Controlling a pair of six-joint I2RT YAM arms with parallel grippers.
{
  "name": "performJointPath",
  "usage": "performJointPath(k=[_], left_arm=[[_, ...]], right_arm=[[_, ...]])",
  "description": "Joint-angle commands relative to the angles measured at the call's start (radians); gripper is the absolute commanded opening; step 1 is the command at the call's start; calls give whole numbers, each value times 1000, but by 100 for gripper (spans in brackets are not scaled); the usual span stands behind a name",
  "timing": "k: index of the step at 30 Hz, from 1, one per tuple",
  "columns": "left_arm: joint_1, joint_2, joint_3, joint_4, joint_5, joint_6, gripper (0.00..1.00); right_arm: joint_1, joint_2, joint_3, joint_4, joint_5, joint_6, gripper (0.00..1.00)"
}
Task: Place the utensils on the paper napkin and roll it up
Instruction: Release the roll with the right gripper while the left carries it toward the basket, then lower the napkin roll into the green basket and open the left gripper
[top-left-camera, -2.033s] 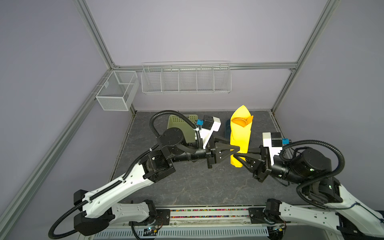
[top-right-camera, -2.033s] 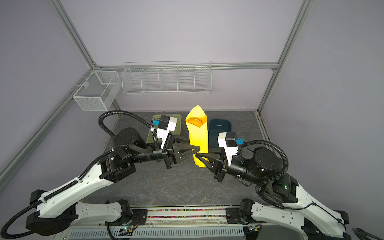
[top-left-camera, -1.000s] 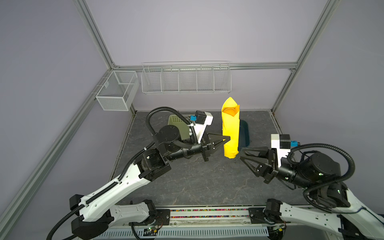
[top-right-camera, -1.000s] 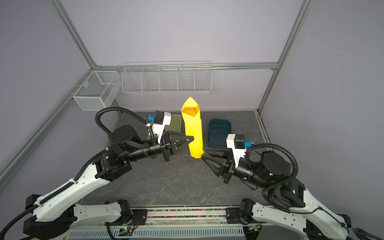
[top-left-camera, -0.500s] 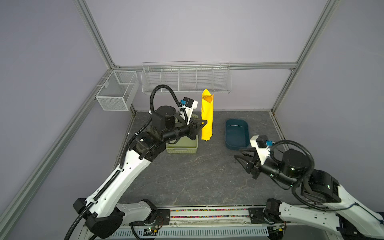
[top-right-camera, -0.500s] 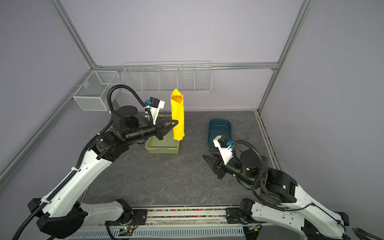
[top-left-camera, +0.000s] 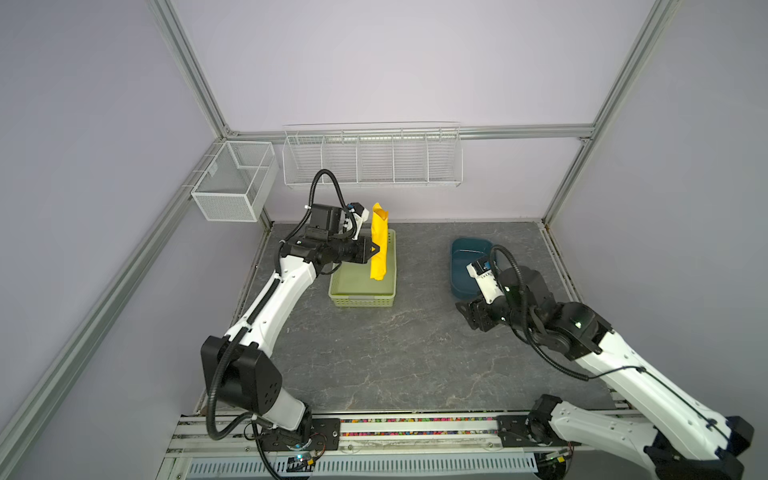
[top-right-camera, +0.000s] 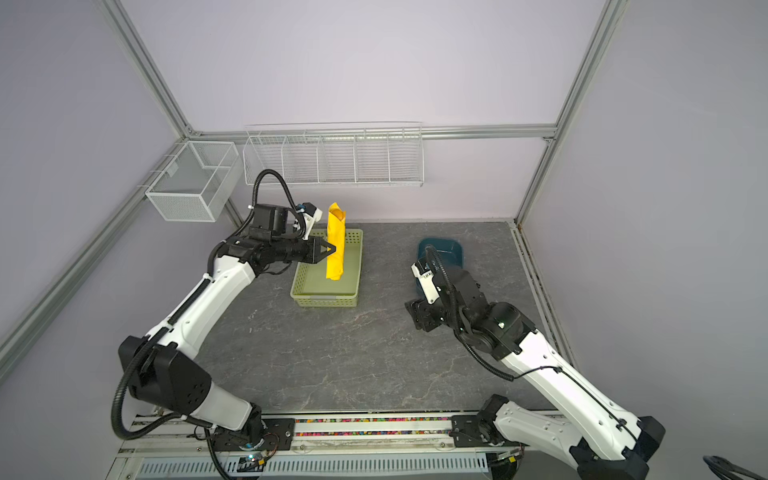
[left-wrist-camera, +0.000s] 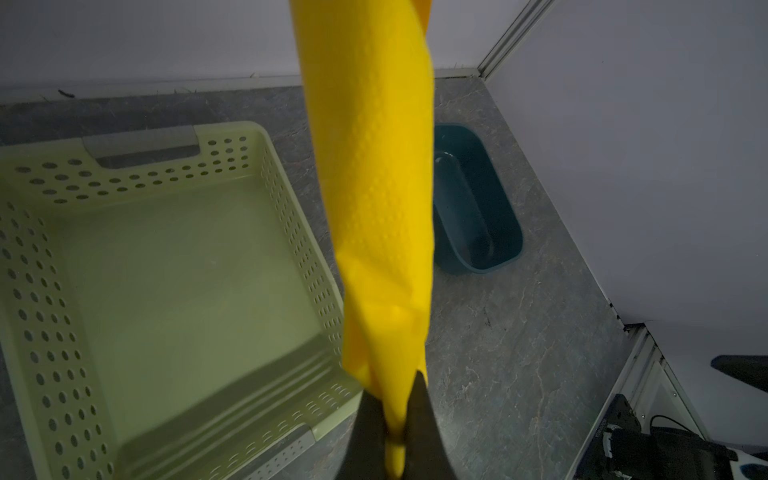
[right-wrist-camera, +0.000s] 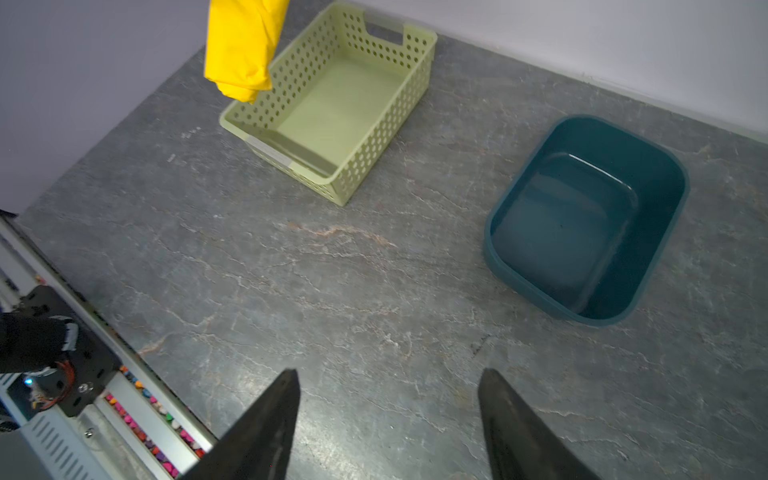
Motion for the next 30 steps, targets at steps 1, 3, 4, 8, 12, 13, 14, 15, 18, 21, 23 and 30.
performJointPath(k=[1, 3, 4, 8, 12, 13, 14, 15, 18, 21, 23, 30], left_arm=[[25, 85, 74, -60, 58, 62, 0], [40, 155, 129, -103, 69, 82, 0], [48, 197, 161, -127, 84, 96, 0], [76, 339, 279, -198, 117, 115, 0], [80, 462, 381, -257, 105, 130, 0], [81, 487, 400, -272, 99, 131, 0], [81, 503, 408, -276, 97, 129, 0], [81, 519, 410, -273, 101, 123, 0], [81, 551, 397, -231, 128, 81, 0], [81, 578, 377, -183, 134, 37, 0], [81, 597, 372, -166, 128, 8, 0], [79, 666, 371, -140, 134, -47, 0]], right_arm=[[-50, 17, -31, -14, -73, -13, 88], [-75, 22, -45, -3, -99, -16, 90], [-85, 24, -52, 2, -110, -16, 91], [-112, 25, -71, 17, -149, -23, 91], [-125, 29, -82, 12, -163, -29, 90], [-126, 28, -87, 11, -164, -29, 90], [-128, 28, -90, 11, -166, -29, 90], [-132, 28, -95, 11, -169, -30, 90], [-136, 29, -106, 15, -173, -31, 90], [-140, 35, -109, 18, -180, -32, 90], [-143, 38, -109, 19, -185, -32, 90], [-146, 55, -111, 29, -196, -36, 89]])
